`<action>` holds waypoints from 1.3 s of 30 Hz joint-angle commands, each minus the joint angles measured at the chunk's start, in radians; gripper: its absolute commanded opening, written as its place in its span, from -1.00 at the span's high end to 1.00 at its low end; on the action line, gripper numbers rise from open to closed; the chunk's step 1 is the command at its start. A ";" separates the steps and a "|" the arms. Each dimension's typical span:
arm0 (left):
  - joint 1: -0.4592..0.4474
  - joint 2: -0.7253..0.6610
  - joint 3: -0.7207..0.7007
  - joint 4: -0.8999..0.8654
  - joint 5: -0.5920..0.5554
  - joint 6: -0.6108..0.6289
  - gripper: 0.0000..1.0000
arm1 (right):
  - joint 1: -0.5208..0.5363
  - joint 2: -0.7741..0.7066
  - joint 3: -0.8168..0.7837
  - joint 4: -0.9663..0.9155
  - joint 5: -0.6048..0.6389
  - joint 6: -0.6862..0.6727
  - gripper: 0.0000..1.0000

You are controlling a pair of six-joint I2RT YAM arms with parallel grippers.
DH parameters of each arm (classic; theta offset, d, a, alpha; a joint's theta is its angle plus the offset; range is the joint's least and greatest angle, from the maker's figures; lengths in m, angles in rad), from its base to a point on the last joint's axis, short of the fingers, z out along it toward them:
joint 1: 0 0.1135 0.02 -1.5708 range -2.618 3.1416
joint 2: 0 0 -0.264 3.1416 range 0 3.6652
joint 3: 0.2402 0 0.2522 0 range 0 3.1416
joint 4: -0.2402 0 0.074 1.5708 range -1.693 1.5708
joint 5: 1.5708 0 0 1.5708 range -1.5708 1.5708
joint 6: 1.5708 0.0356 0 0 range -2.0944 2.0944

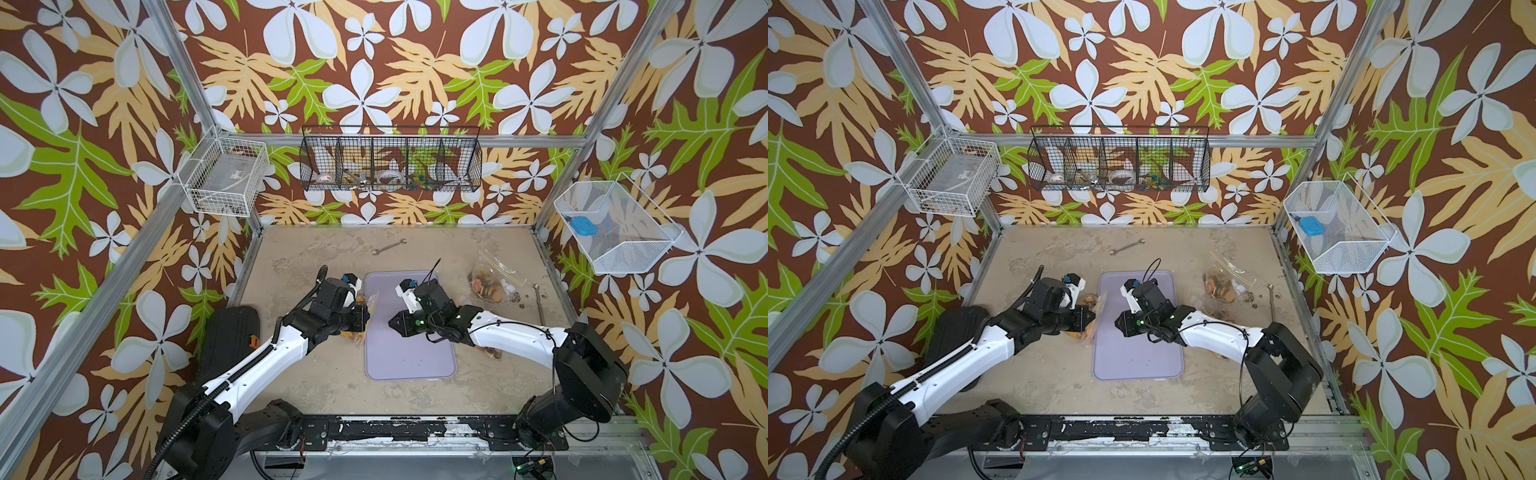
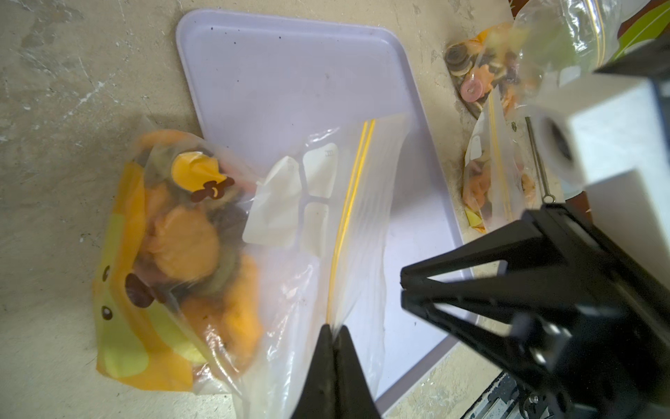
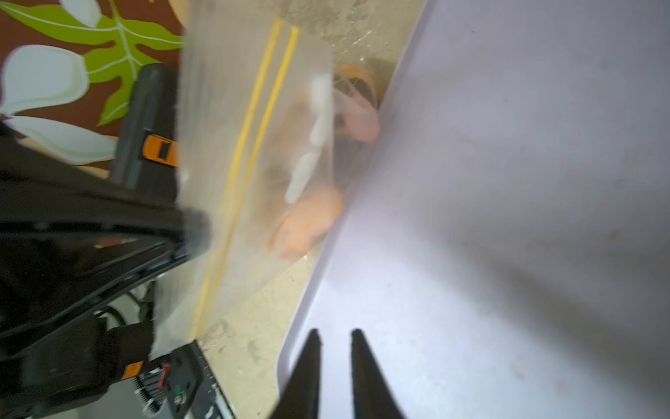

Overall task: Pour cookies out of the ziploc bag
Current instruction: Open the ziploc bag at the center of the board.

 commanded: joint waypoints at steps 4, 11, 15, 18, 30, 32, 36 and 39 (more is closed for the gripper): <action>0.003 0.017 -0.006 0.019 0.025 0.008 1.00 | -0.002 -0.031 -0.005 0.167 -0.128 0.082 -0.32; 0.002 0.023 -0.014 0.037 0.051 0.007 1.00 | -0.004 0.062 0.078 0.126 -0.145 0.090 -0.22; 0.003 0.020 -0.025 0.045 0.058 0.005 1.00 | -0.004 0.111 0.103 0.126 -0.154 0.100 -0.07; 0.002 0.019 -0.027 0.045 0.056 0.007 1.00 | -0.005 0.137 0.110 0.126 -0.146 0.110 0.05; 0.003 0.016 -0.029 0.045 0.065 0.012 1.00 | -0.030 0.181 0.112 0.149 -0.151 0.153 0.39; 0.002 0.017 -0.029 0.043 0.066 0.014 1.00 | -0.030 0.188 0.118 0.150 -0.156 0.158 0.53; 0.003 0.017 -0.033 0.046 0.067 0.012 1.00 | -0.030 0.196 0.119 0.154 -0.161 0.165 0.69; 0.003 0.017 -0.033 0.047 0.066 0.013 1.00 | -0.030 0.194 0.116 0.156 -0.163 0.164 0.83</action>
